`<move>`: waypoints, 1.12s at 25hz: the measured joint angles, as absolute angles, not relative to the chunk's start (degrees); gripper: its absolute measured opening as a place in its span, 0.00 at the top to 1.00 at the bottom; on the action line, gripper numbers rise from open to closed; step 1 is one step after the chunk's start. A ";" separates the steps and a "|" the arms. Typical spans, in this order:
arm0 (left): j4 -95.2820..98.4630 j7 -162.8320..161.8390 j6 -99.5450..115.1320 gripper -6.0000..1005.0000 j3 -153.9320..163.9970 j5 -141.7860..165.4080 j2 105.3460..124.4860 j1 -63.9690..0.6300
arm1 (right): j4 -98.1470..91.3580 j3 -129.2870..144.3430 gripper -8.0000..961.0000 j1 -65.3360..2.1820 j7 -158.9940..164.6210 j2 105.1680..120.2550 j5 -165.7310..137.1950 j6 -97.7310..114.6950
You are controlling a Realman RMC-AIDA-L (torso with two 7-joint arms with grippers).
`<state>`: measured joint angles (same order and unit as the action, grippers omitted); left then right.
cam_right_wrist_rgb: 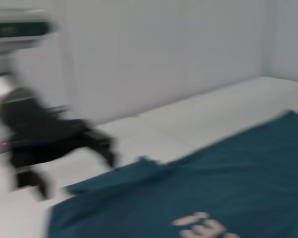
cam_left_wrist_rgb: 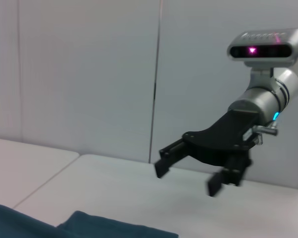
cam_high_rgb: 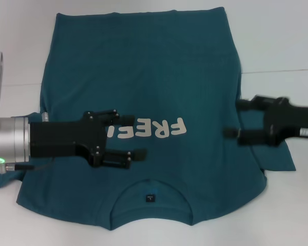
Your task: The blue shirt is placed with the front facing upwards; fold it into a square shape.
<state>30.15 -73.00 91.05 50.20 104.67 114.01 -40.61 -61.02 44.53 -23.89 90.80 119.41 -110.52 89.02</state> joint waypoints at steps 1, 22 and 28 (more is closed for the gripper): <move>30.15 -73.09 91.05 0.08 49.79 104.67 114.07 -40.61 | -61.16 44.33 0.02 -23.95 92.54 119.23 -110.63 87.26; 30.78 -77.48 87.14 0.08 45.43 104.62 116.75 -40.06 | -71.36 37.27 0.02 -25.22 124.35 116.72 -136.91 84.64; 30.78 -77.71 86.34 0.08 45.07 104.58 117.26 -40.24 | -71.46 35.33 0.02 -27.26 127.79 116.07 -147.15 87.11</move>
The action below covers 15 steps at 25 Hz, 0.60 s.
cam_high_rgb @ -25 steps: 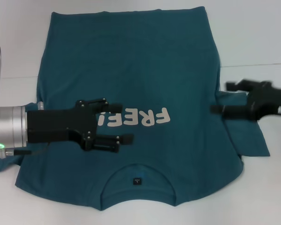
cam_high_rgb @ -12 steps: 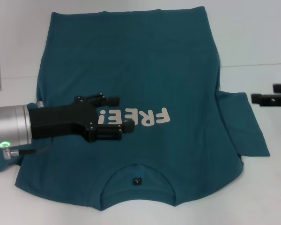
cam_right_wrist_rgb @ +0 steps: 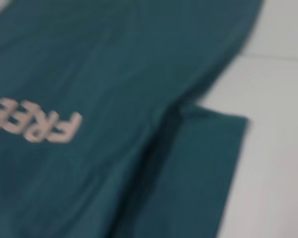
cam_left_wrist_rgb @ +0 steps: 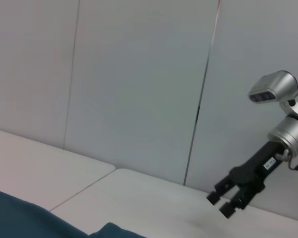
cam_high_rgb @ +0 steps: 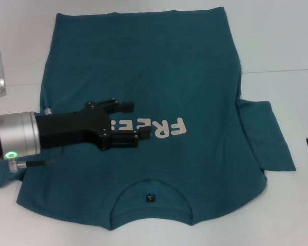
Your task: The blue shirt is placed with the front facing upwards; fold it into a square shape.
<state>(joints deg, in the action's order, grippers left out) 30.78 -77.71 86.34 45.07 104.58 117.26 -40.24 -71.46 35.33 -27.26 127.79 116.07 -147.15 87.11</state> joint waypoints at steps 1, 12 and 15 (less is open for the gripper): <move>30.80 -77.88 86.20 0.08 45.06 104.58 117.45 -40.31 | -71.37 35.25 0.02 -27.66 128.18 115.97 -148.41 87.72; 31.65 -77.97 85.08 0.08 45.09 104.58 118.69 -40.38 | -69.43 35.01 0.02 -29.37 129.69 116.38 -151.16 86.43; 31.57 -77.83 84.27 0.08 45.12 104.58 118.71 -40.21 | -67.05 35.85 0.02 -29.79 129.70 116.37 -151.22 84.21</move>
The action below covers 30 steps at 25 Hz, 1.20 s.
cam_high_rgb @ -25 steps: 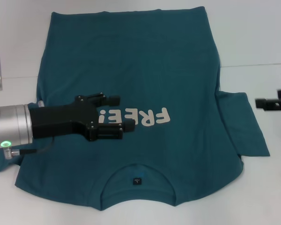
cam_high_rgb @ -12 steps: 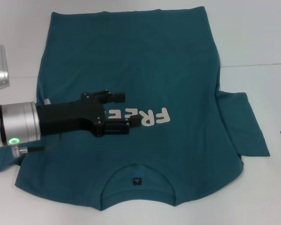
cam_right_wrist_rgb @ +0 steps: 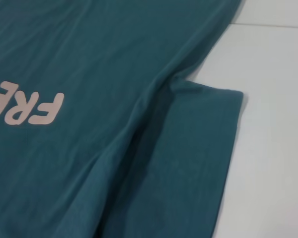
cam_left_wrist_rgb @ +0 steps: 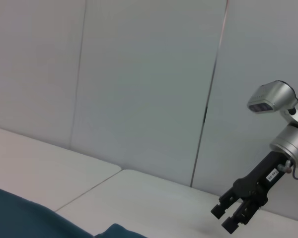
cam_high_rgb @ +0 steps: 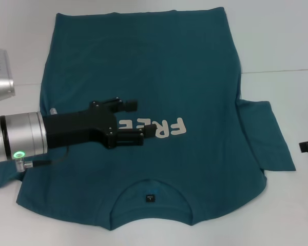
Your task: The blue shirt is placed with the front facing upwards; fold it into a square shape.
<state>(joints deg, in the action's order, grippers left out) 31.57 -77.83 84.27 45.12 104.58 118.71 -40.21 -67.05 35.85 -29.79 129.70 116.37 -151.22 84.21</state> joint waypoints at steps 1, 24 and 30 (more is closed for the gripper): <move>31.52 -77.83 84.20 0.08 45.19 104.59 118.71 -40.17 | -66.04 36.00 0.02 -30.06 129.70 116.23 -151.24 83.64; 31.55 -77.78 84.15 0.08 45.44 105.00 118.74 -40.08 | -56.81 36.90 0.19 -33.24 129.66 116.63 -154.30 78.73; 31.55 -77.78 84.25 0.08 45.43 105.03 118.74 -40.02 | -54.20 36.61 0.20 -33.26 129.40 116.63 -153.97 76.23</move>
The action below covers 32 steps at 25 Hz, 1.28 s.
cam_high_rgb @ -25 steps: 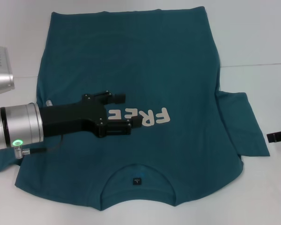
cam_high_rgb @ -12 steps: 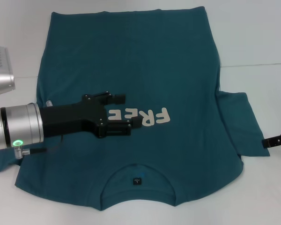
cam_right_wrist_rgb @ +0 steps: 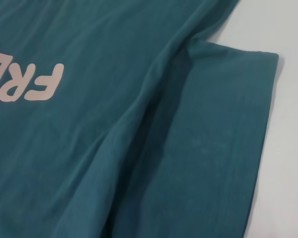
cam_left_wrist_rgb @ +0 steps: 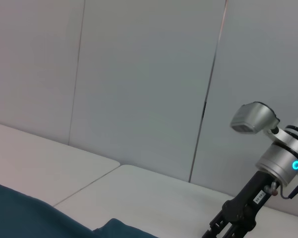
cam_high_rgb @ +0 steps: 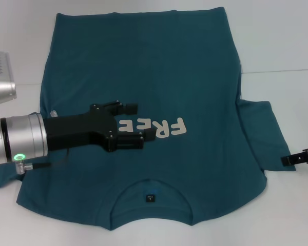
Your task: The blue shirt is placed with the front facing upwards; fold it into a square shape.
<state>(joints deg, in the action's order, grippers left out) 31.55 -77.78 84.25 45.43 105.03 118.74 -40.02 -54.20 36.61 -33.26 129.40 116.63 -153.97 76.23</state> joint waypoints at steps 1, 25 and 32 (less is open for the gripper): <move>31.55 -77.78 84.27 0.08 45.43 105.03 118.74 -40.01 | -53.93 36.52 0.20 -33.25 129.38 116.63 -153.93 75.93; 31.44 -77.34 84.14 0.09 45.51 105.03 118.74 -40.14 | -50.69 35.15 0.20 -32.60 129.83 115.07 -149.59 75.32; 31.49 -77.30 84.11 0.08 45.38 104.73 118.74 -40.05 | -49.67 35.33 0.20 -32.89 129.82 115.14 -149.50 75.24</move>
